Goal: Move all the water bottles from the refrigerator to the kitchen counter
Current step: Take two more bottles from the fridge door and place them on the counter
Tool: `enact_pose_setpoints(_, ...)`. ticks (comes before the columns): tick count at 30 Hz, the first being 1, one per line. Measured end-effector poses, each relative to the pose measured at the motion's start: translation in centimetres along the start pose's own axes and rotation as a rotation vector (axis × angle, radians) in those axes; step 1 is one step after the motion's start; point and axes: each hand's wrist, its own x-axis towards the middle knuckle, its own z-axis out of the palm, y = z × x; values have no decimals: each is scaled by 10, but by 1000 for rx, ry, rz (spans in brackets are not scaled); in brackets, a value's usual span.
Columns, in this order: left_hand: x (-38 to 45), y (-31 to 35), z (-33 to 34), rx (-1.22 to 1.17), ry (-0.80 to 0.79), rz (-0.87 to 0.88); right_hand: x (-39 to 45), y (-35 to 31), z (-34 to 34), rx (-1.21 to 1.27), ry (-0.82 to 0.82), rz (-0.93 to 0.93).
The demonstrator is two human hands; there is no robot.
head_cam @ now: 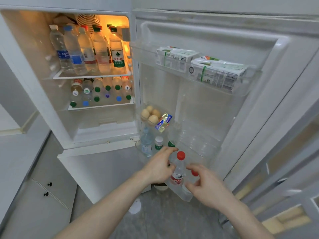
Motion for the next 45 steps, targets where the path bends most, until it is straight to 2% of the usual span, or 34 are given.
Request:
enact_pose_setpoints(9, 27, 5, 38, 120, 38, 18, 37, 47, 23, -116, -171, -47)
enact_pose_setpoints(16, 34, 14, 48, 75, 134, -38, 64, 59, 29, -204, -169, -43)
enact_pose_setpoints(21, 26, 14, 57, 28, 182, -84, 75, 63, 33, -237, -171, -105)
enact_pose_setpoints(27, -6, 15, 69, 1, 290, -84, 68, 64, 28, -147, -66, -182)
enact_pose_setpoints(34, -53, 37, 56, -213, 505, -63, 34, 48, 19, -7, 51, -320)
enact_pose_setpoints(39, -90, 52, 30, -275, 654, -79, 4, 31, 18, 92, 86, -401)
enact_pose_setpoints(45, -144, 47, 6, -268, 738, -165, -9, -3, 12, 213, 77, -466)
